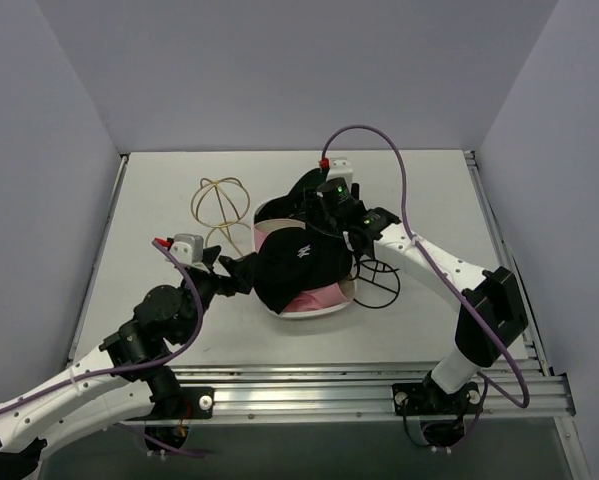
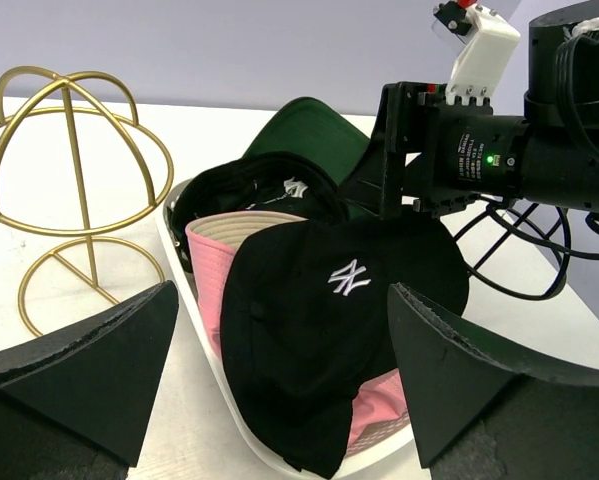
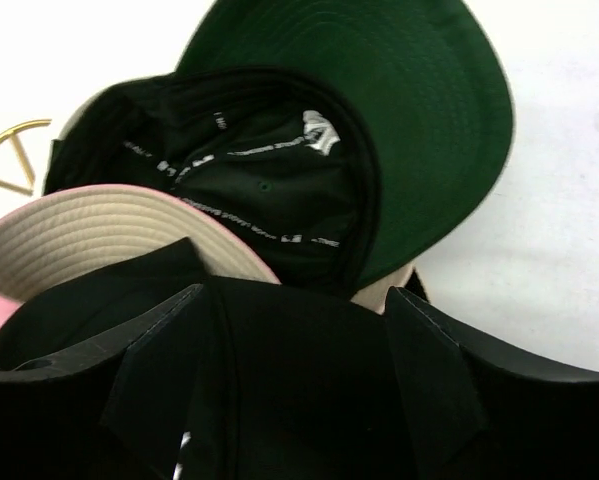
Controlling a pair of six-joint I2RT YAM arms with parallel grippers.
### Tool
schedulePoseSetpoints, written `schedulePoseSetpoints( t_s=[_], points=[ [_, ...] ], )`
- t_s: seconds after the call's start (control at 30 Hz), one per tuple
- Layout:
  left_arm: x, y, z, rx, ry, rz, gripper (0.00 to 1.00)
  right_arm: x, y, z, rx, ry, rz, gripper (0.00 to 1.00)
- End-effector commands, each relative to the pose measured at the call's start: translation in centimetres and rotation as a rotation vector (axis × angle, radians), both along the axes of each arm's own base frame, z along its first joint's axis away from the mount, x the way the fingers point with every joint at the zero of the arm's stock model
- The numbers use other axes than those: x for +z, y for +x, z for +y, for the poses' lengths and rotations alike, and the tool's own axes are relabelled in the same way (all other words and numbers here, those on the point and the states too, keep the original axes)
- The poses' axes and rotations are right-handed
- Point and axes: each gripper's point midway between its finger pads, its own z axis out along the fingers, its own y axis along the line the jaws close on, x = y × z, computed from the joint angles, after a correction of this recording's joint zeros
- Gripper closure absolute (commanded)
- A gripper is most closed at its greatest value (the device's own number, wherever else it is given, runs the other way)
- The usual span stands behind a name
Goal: Stack the hats
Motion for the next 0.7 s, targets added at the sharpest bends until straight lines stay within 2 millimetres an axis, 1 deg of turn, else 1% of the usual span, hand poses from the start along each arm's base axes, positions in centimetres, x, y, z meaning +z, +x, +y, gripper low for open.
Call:
schedulePoseSetpoints(
  t_s=[0.0, 0.1, 0.17, 0.2, 0.23, 0.3, 0.4, 0.47, 0.53, 0.67],
  points=[
    [1.6, 0.1, 0.0, 0.011, -0.043, -0.032, 0.05, 3.3, -0.3, 1.9, 0.086, 0.069, -0.051, 0.34],
    [1.5, 0.3, 0.0, 0.019, -0.036, -0.027, 0.05, 3.2, -1.1, 3.7, 0.151, 0.059, -0.042, 0.33],
    [1.5, 0.3, 0.1, 0.022, -0.035, -0.026, 0.05, 2.9, -1.5, 4.4, 0.172, 0.03, -0.033, 0.33],
    [1.6, 0.3, 0.1, 0.025, -0.037, -0.027, 0.05, 2.2, -1.9, 5.0, 0.189, 0.008, -0.013, 0.34],
    [1.6, 0.3, 0.2, 0.026, -0.039, -0.028, 0.05, 1.7, -2.1, 5.2, 0.198, -0.008, 0.0, 0.34],
    [1.5, 0.3, 0.4, 0.032, -0.04, -0.028, 0.05, 0.2, -2.7, 5.2, 0.205, -0.043, 0.038, 0.37],
    [1.5, 0.2, 0.5, 0.035, -0.044, -0.03, 0.05, -1.2, -2.9, 4.8, 0.2, -0.07, 0.06, 0.41],
    [1.5, 0.2, 0.6, 0.037, -0.046, -0.031, 0.05, -2.3, -3.1, 4.5, 0.197, -0.093, 0.079, 0.41],
    [1.4, 0.3, 0.6, 0.042, -0.043, -0.029, 0.05, -2.9, -3.0, 3.9, 0.181, -0.129, 0.088, 0.41],
    [1.4, 0.4, 0.7, 0.051, -0.041, -0.028, 0.05, -3.9, -3.3, 4.4, 0.218, -0.155, 0.11, 0.44]
  ],
)
